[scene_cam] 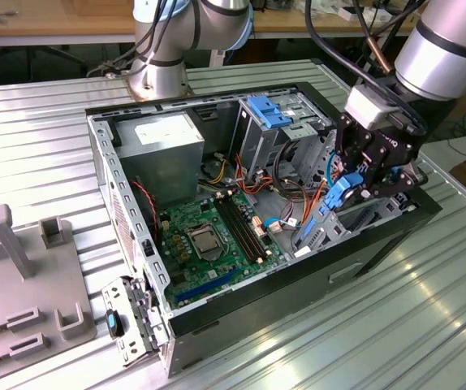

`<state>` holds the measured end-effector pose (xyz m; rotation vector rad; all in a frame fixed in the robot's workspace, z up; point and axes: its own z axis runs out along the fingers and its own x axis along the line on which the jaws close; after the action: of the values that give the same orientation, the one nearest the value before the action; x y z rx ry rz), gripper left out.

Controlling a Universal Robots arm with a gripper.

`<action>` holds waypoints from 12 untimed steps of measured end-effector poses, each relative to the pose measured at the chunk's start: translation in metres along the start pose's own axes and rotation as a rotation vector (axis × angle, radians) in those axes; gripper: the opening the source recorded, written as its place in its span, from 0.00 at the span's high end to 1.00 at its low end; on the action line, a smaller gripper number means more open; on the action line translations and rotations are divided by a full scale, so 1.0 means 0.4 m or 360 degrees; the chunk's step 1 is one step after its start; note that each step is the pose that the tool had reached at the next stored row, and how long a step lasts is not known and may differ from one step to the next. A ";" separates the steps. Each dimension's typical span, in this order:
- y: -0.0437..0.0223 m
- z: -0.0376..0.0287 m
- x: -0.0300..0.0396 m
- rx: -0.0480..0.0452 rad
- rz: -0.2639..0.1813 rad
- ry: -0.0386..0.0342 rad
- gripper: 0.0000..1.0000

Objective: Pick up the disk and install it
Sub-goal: 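Insert the disk into the insertion slot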

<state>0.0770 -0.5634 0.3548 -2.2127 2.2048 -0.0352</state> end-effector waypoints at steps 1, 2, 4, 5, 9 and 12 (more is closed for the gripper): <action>0.000 0.002 0.000 0.0000 0.0000 0.0000 0.63; 0.000 0.004 0.000 0.0000 0.0000 0.0000 0.63; 0.000 0.004 0.000 0.0000 0.0000 0.0000 0.63; 0.000 0.004 0.000 0.0000 0.0000 0.0000 0.63; 0.000 0.004 0.000 0.0000 0.0000 0.0000 0.62; 0.000 0.004 0.000 0.0000 0.0000 0.0000 0.49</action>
<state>0.0770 -0.5635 0.3530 -2.2127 2.2048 -0.0352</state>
